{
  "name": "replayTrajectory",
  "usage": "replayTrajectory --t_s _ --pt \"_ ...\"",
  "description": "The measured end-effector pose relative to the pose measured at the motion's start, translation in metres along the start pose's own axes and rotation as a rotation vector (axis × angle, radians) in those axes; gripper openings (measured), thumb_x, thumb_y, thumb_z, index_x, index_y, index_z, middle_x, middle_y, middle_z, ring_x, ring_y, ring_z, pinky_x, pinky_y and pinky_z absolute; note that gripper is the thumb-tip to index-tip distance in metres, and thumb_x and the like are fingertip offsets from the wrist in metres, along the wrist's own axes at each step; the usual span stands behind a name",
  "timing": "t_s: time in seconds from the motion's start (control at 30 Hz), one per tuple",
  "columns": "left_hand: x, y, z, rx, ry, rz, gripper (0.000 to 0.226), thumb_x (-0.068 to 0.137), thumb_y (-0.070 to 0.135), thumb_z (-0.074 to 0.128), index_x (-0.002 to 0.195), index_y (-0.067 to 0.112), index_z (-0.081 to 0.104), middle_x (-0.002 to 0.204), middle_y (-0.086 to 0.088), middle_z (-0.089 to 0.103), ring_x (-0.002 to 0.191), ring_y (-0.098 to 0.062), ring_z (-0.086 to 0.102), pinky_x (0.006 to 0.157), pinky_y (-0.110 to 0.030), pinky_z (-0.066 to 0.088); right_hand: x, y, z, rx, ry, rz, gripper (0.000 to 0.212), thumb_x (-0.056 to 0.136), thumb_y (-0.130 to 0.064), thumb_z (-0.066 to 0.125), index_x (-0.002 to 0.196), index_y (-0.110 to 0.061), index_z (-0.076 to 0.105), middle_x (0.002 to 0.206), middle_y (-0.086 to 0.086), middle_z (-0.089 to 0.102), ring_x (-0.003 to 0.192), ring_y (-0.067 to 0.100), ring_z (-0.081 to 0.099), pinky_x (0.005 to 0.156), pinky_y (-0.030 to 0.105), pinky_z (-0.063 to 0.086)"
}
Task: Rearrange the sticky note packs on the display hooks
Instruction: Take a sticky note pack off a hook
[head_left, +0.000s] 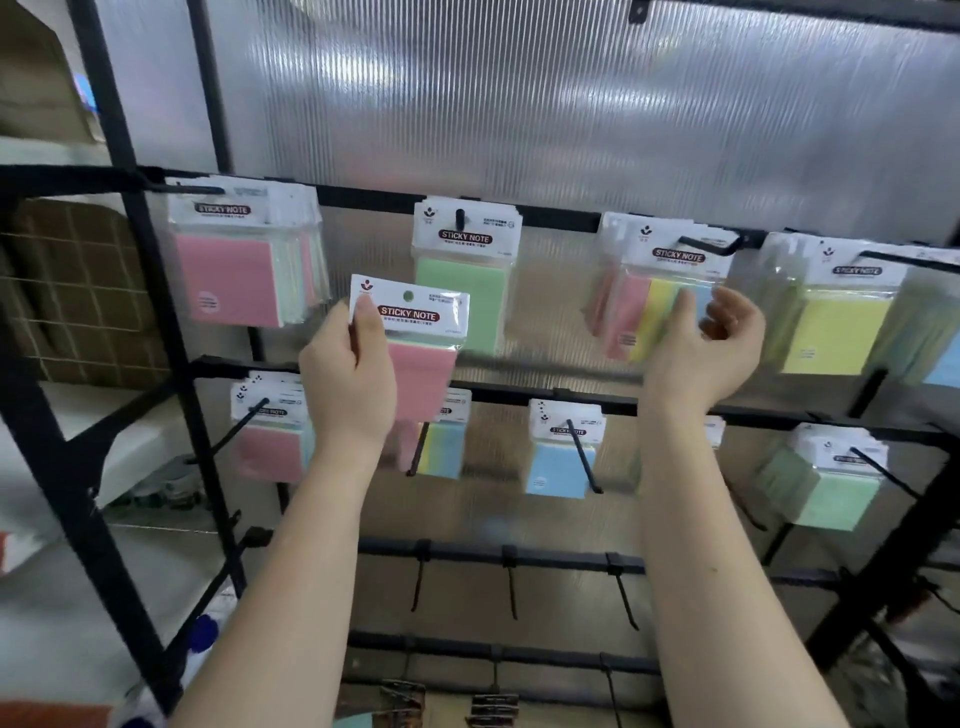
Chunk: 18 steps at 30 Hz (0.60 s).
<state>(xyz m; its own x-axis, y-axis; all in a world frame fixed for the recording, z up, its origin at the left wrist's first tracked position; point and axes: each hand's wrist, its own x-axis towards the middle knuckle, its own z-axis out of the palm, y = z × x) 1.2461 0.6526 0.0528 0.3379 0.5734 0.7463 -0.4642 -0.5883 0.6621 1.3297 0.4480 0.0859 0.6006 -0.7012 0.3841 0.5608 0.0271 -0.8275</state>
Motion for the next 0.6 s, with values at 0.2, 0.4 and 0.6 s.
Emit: replayTrajectory --t_s 0.2,0.4,0.6 --pt "0.024 -0.012 -0.062 -0.02 -0.174 -0.011 0.043 0.101 0.026 0.039 0.06 0.02 0.028 0.055 0.006 0.032 0.048 0.0 0.031 0.049 -0.016 0.028 -0.078 0.0 -0.004 -0.004 -0.008 0.082 0.007 0.09 -0.018 0.061 0.093 -0.014 0.066 0.082 -0.01 0.063 0.075 -0.001 0.058 0.073 0.011 0.047" --pt "0.053 -0.022 -0.126 -0.011 -0.222 -0.056 0.041 0.1 0.032 0.041 0.061 0.021 0.035 0.06 0.006 0.039 0.055 -0.005 0.039 0.052 -0.021 0.03 -0.16 0.005 0.0 -0.166 -0.228 0.172 0.022 0.096 -0.027 0.054 0.088 -0.012 0.069 0.079 -0.002 0.066 0.08 0.014 0.061 0.069 0.014 0.048" --pt "0.086 -0.015 -0.152 -0.127 -0.153 -0.096 0.033 0.096 0.039 0.048 0.065 0.026 0.045 0.063 0.01 0.045 0.058 -0.013 0.049 0.052 -0.048 0.05 -0.199 0.015 0.0 -0.254 -0.374 0.239 0.021 0.095 -0.032 0.053 0.083 -0.019 0.066 0.086 0.001 0.069 0.095 0.023 0.065 0.075 0.031 0.049"
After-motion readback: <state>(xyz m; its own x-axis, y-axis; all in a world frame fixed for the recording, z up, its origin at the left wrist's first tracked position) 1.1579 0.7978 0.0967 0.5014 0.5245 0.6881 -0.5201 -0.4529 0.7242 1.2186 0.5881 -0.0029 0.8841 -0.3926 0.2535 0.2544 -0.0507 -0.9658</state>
